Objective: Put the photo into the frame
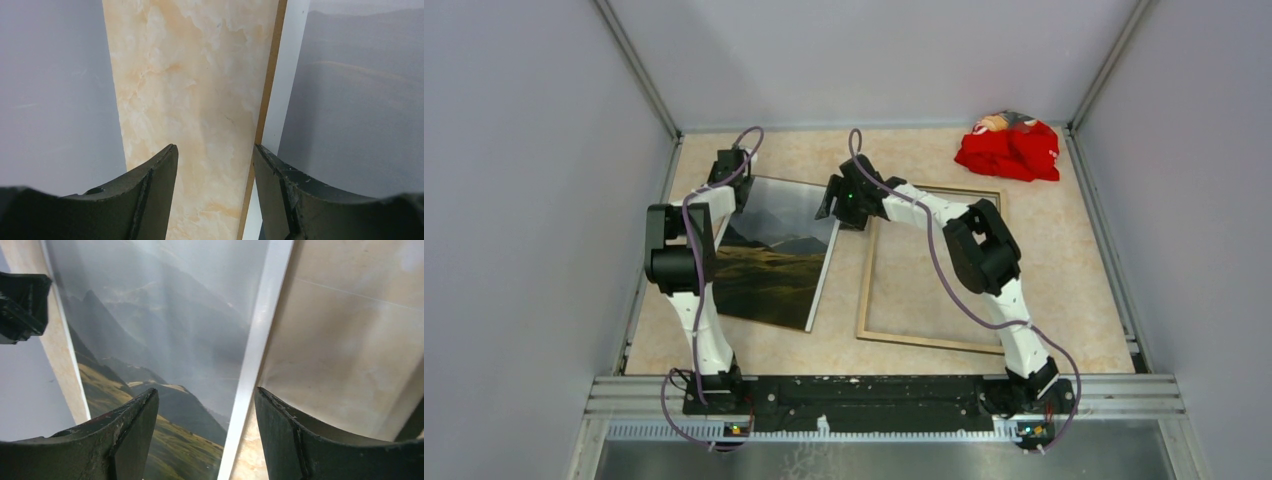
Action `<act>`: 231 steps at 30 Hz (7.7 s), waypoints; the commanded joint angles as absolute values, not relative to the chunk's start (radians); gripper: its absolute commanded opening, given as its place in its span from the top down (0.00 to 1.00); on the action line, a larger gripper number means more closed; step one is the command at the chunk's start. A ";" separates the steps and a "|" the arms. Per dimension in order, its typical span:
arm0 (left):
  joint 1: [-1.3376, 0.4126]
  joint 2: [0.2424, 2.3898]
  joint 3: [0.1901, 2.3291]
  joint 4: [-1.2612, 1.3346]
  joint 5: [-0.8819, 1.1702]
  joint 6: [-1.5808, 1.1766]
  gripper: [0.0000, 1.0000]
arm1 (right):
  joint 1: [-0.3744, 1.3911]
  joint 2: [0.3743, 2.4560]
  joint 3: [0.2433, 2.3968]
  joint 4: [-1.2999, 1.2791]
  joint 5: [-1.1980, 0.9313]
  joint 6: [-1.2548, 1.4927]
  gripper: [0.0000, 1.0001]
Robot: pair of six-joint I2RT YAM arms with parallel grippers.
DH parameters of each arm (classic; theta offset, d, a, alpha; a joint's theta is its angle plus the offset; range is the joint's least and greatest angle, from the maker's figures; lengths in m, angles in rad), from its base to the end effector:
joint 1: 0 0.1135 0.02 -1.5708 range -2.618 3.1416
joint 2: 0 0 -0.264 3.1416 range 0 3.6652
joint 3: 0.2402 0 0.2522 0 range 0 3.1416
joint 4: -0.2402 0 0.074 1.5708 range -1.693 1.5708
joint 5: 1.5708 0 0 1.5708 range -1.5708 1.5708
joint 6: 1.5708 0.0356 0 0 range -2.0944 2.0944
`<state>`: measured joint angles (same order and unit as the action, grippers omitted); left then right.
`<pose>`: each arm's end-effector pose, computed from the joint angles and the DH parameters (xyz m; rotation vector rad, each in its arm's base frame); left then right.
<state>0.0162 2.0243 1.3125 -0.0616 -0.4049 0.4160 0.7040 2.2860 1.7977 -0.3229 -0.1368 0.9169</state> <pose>0.4364 0.0211 0.1617 0.2685 2.3527 0.6861 0.3878 0.3356 0.1716 0.2038 2.5707 0.8673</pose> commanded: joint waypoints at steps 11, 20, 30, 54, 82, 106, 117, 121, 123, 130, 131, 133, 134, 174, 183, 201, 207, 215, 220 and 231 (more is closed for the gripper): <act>0.019 2.028 1.276 -0.080 -0.381 0.415 0.36 | 0.701 2.283 1.788 -0.324 -0.122 0.918 0.30; 0.020 2.029 1.276 -0.078 -0.380 0.414 0.36 | 0.701 2.312 1.809 -0.298 -0.156 0.928 0.30; 0.020 2.025 1.268 -0.074 -0.381 0.420 0.36 | 0.701 2.308 1.810 -0.271 -0.180 0.939 0.30; 0.019 2.026 1.261 -0.070 -0.381 0.427 0.36 | 0.717 2.247 1.815 -0.252 -0.192 0.936 0.33; 0.017 2.019 1.254 -0.071 -0.378 0.426 0.37 | 0.775 2.304 1.976 -0.409 -0.118 0.844 0.33; 0.019 2.012 1.244 -0.067 -0.381 0.431 0.38 | 0.690 2.266 1.758 -0.165 -0.230 0.855 0.34; 0.017 2.014 1.250 -0.076 -0.374 0.432 0.39 | 0.673 2.299 1.740 -0.056 -0.303 0.891 0.39; 0.017 2.013 1.249 -0.081 -0.368 0.432 0.39 | 0.667 2.307 1.706 0.039 -0.355 0.927 0.50; 0.018 2.012 1.249 -0.080 -0.367 0.433 0.39 | 0.665 2.296 1.669 0.119 -0.374 0.954 0.52; 0.021 2.004 1.263 -0.106 -0.359 0.430 0.38 | 0.664 2.297 1.692 0.081 -0.365 0.959 0.84; 0.026 2.000 1.279 -0.127 -0.353 0.420 0.36 | 0.664 2.287 1.692 0.072 -0.362 0.951 0.91; 0.040 1.993 1.325 -0.193 -0.325 0.397 0.17 | 0.663 2.255 1.692 0.054 -0.356 0.927 1.00; 0.050 1.991 1.356 -0.234 -0.310 0.388 0.12 | 0.664 2.231 1.693 0.045 -0.356 0.914 1.00; 0.052 1.779 1.298 -0.423 -0.135 0.378 0.01 | 0.869 1.909 2.134 -1.488 0.507 0.505 1.00; 0.052 1.773 1.285 -0.413 -0.133 0.370 0.01 | 0.872 2.067 2.183 -1.273 0.418 0.669 1.00; 0.051 1.771 1.224 -0.362 -0.147 0.394 0.01 | 0.788 2.151 2.204 -1.304 0.514 1.174 1.00; 0.051 1.769 1.219 -0.359 -0.147 0.397 0.01 | 0.780 2.076 2.114 -1.317 0.586 1.268 1.00; 0.051 1.757 1.217 -0.360 -0.147 0.400 0.01 | 0.789 1.856 1.905 -1.174 0.506 1.240 1.00; 0.051 1.757 1.216 -0.359 -0.146 0.402 0.01 | 0.759 1.633 1.720 -1.143 0.552 1.274 1.00; 0.038 1.749 1.233 -0.377 -0.150 0.394 0.01 | 0.688 1.575 1.670 -1.206 0.684 1.281 1.00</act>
